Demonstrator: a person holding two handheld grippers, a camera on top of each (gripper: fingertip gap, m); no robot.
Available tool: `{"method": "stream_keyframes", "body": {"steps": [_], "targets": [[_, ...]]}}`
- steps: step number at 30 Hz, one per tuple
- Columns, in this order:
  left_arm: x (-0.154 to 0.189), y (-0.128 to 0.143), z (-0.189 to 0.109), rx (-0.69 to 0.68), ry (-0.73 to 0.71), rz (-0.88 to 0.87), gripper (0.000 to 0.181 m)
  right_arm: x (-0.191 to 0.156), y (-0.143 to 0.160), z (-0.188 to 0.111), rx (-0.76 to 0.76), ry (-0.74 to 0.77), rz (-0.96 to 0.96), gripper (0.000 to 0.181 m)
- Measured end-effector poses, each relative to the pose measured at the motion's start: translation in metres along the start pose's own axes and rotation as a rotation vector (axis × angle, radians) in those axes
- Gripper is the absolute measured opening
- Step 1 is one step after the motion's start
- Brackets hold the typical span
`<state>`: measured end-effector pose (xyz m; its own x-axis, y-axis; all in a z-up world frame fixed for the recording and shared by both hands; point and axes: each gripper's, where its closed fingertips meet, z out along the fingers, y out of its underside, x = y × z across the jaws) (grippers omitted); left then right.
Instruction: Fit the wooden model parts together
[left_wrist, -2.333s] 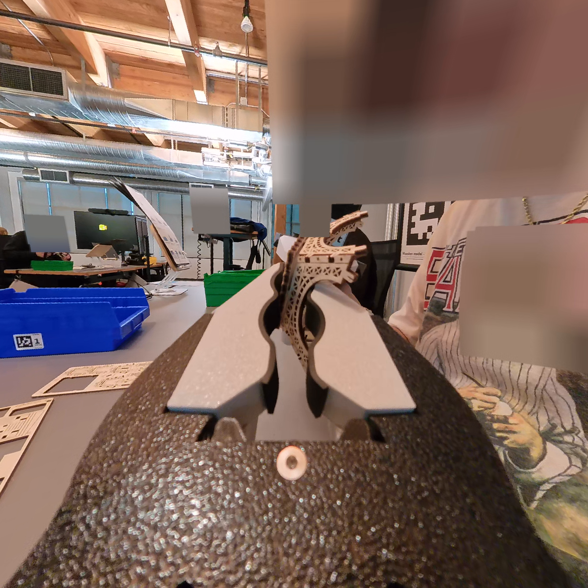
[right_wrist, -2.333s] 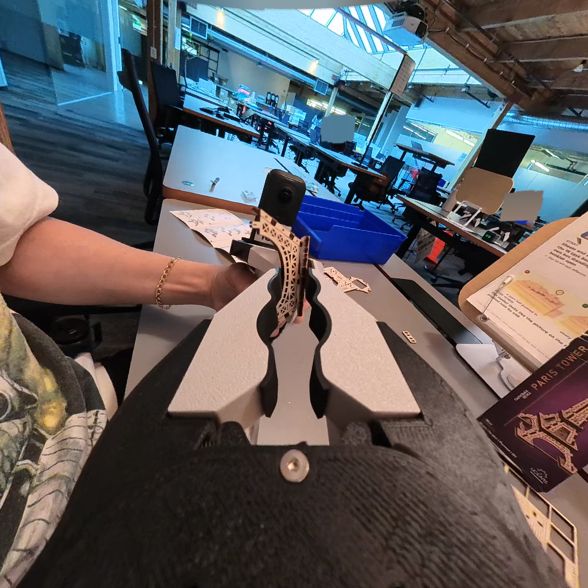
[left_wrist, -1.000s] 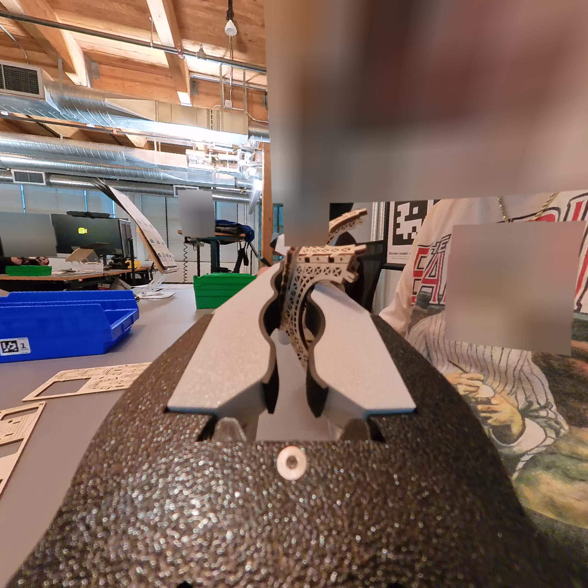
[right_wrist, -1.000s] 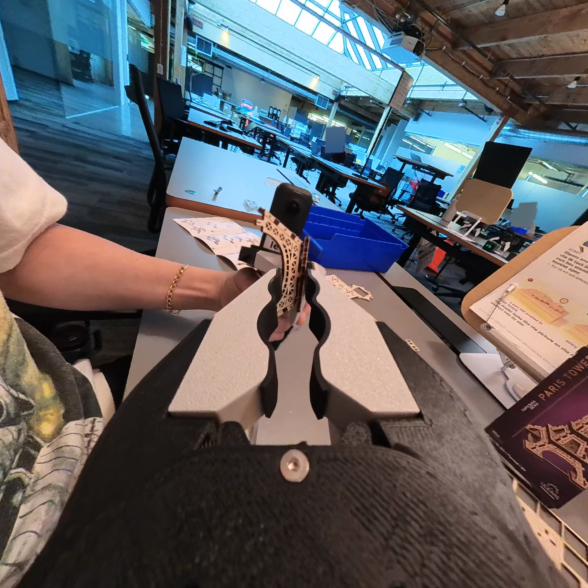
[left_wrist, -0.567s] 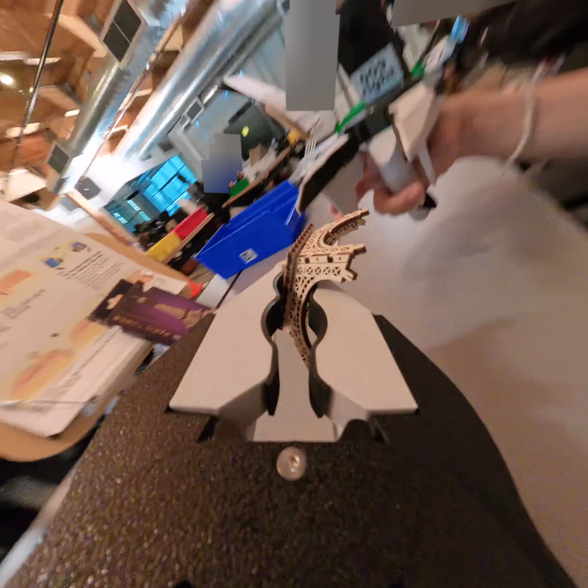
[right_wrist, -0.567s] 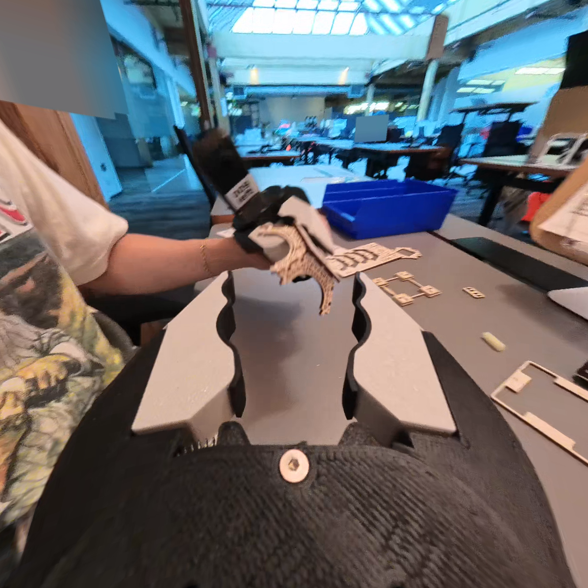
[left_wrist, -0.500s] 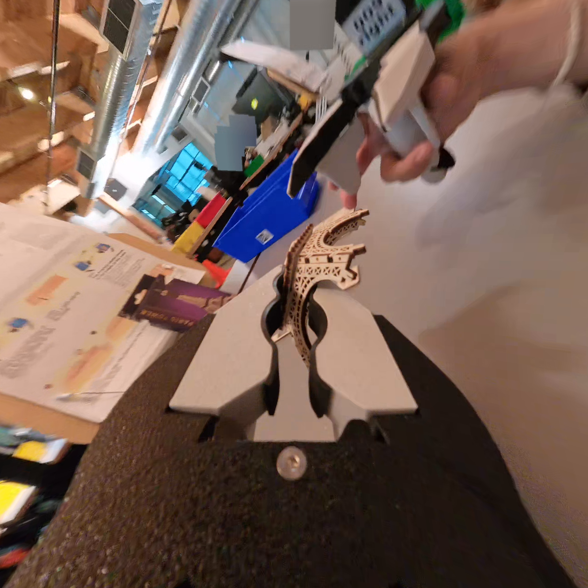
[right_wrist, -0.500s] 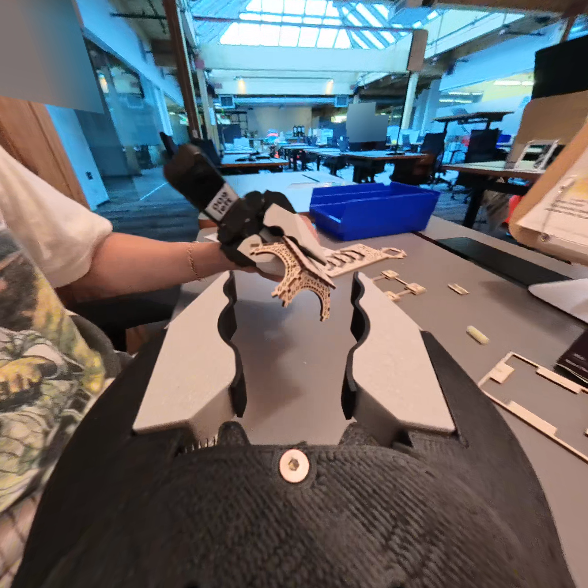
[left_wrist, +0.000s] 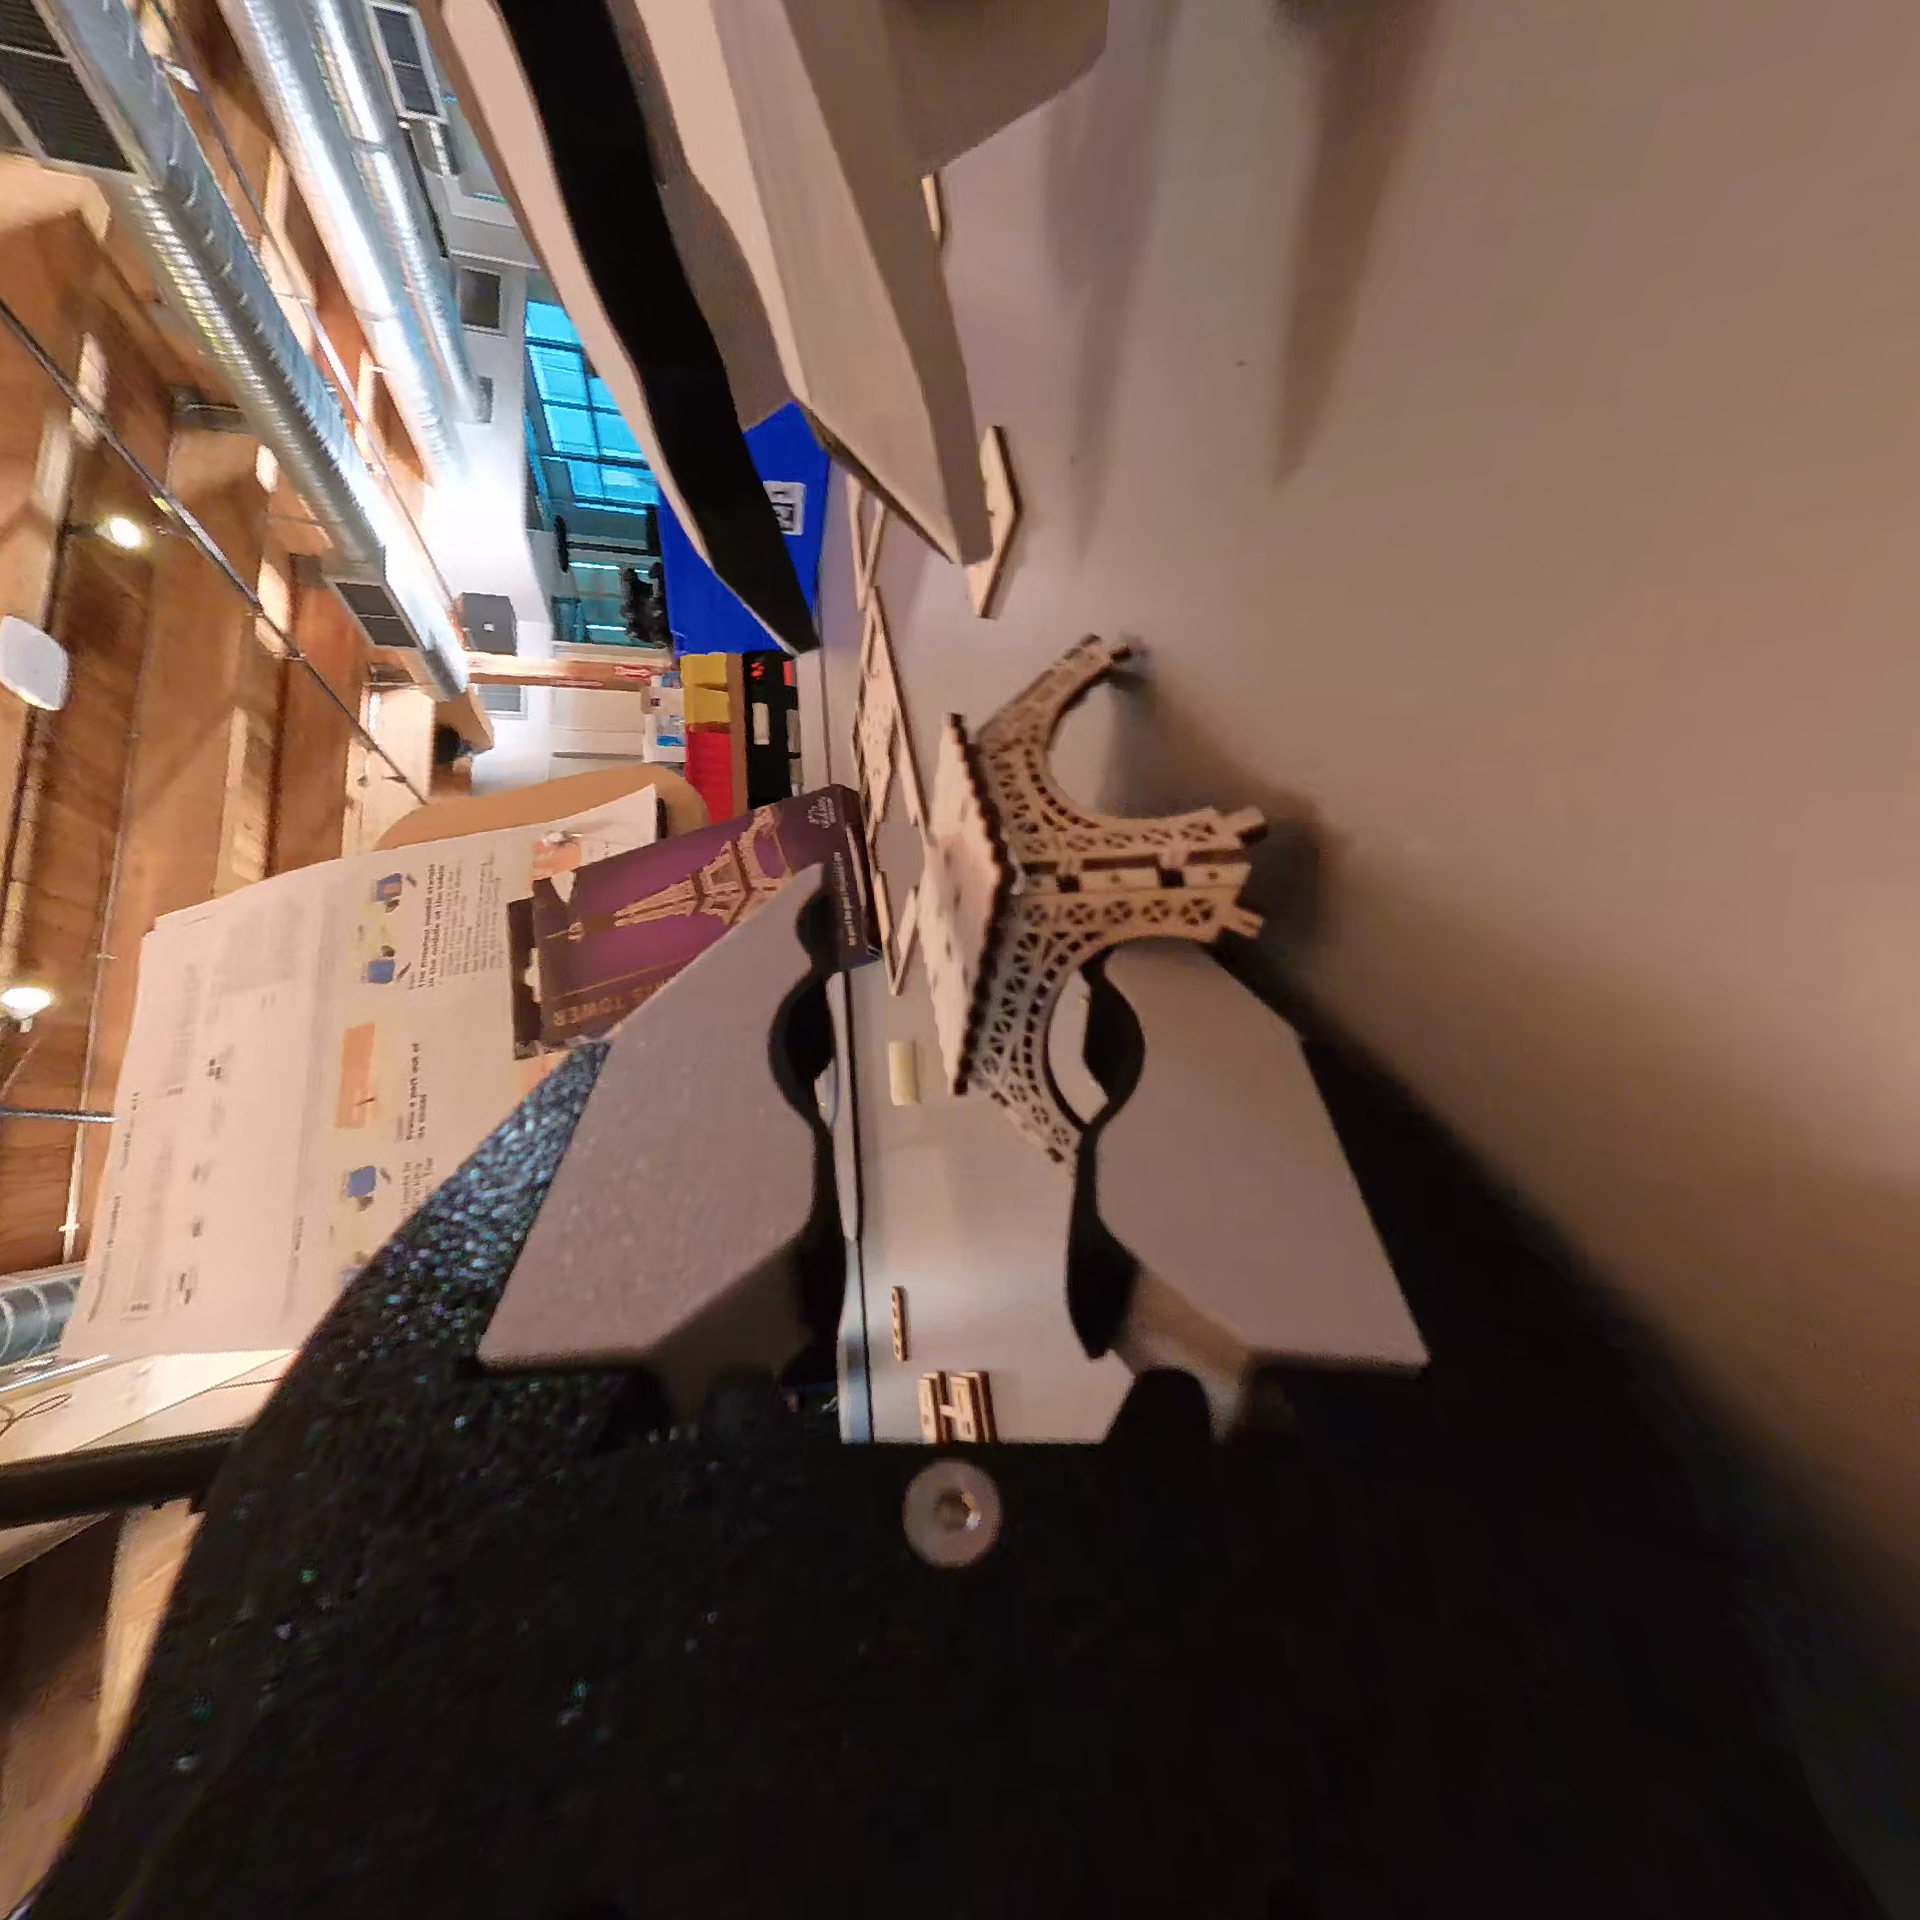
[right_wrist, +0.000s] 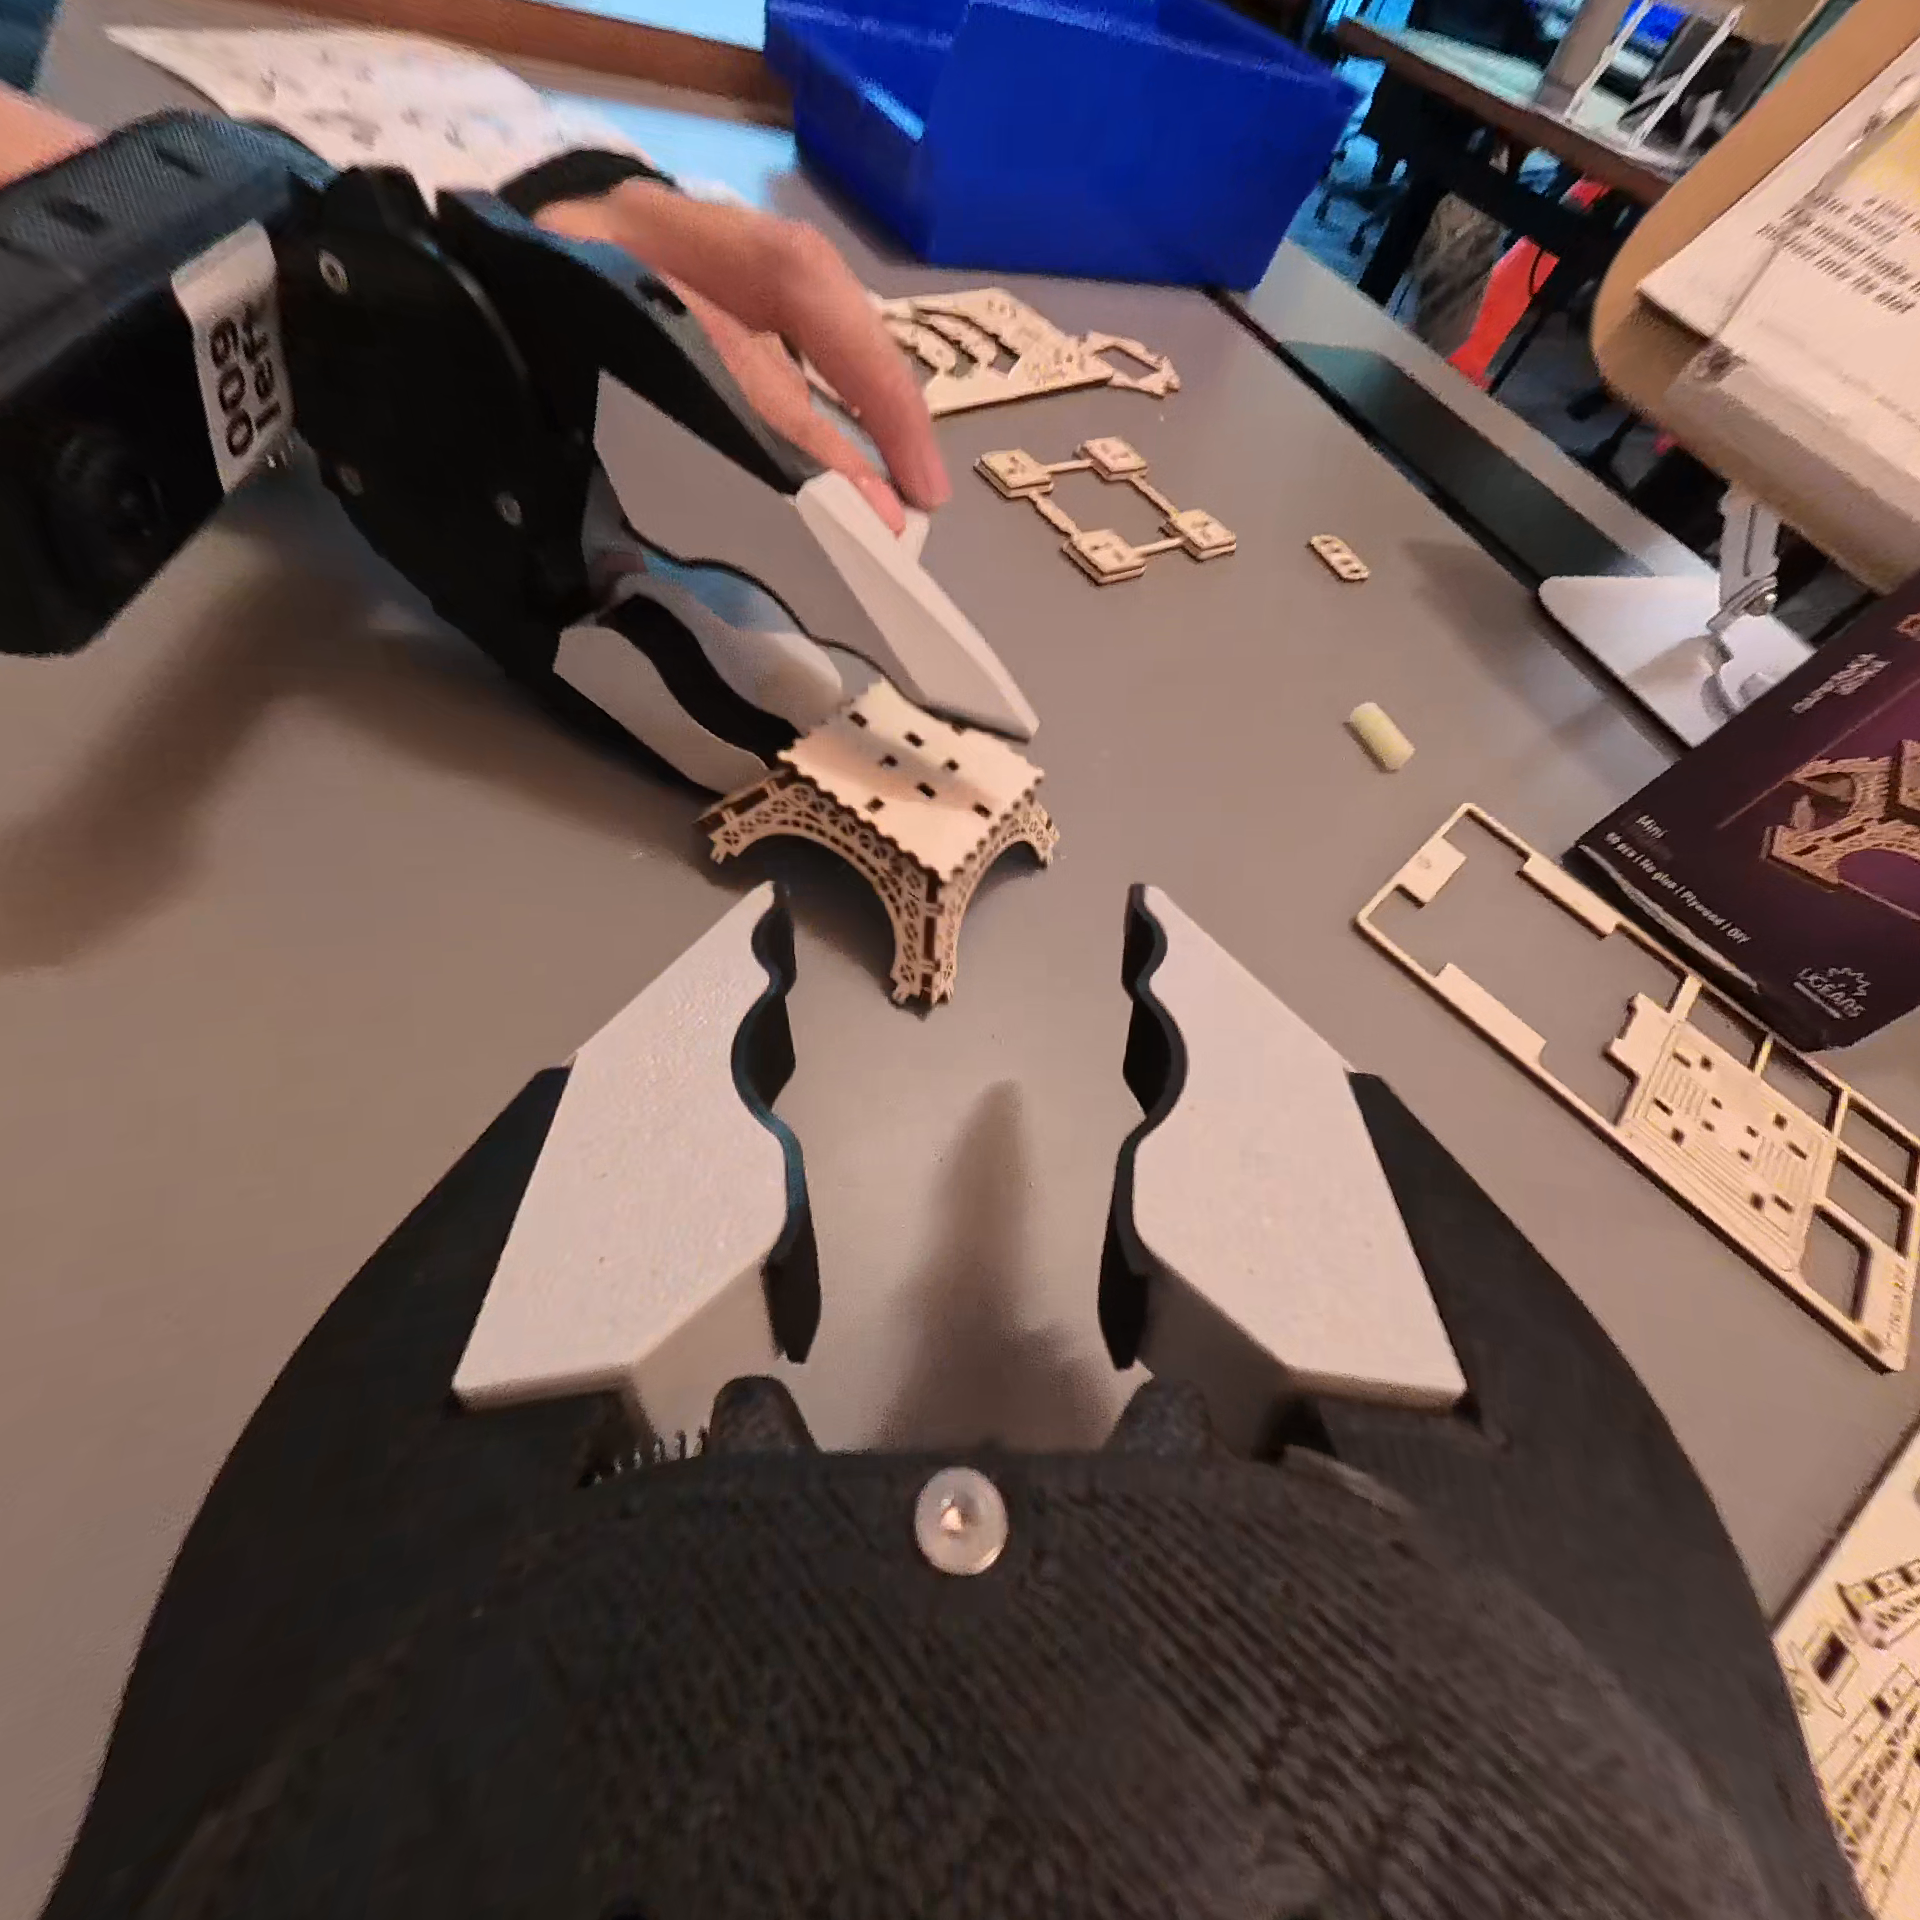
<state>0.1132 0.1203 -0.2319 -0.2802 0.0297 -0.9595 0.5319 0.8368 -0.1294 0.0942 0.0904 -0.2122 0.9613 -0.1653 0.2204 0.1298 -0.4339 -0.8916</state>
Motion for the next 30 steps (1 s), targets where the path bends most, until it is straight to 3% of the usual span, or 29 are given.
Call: {"method": "stream_keyframes", "body": {"steps": [7, 14, 18, 21, 26, 30], "targets": [[-0.002, 0.027, -0.032, -0.05, 0.078, -0.13, 0.068, -0.004, 0.006, 0.008, -0.058, 0.005, -0.039, 0.058], [0.002, 0.054, -0.065, -0.133, 0.149, -0.314, 0.08, -0.022, -0.006, 0.017, -0.032, -0.053, -0.042, 0.054], [0.008, 0.062, -0.072, -0.187, 0.169, -0.367, 0.069, -0.037, -0.012, 0.025, -0.035, -0.1, -0.03, 0.053], [0.01, 0.069, -0.075, -0.242, 0.168, -0.352, 0.066, -0.046, -0.014, 0.03, -0.05, -0.129, 0.002, 0.052], [0.006, 0.081, -0.077, -0.334, 0.11, -0.135, 0.063, -0.055, -0.03, 0.038, -0.012, -0.174, 0.069, 0.051], [0.004, 0.097, -0.091, -0.4, 0.129, -0.097, 0.072, -0.054, -0.03, 0.05, -0.049, -0.148, 0.027, 0.053]]}}
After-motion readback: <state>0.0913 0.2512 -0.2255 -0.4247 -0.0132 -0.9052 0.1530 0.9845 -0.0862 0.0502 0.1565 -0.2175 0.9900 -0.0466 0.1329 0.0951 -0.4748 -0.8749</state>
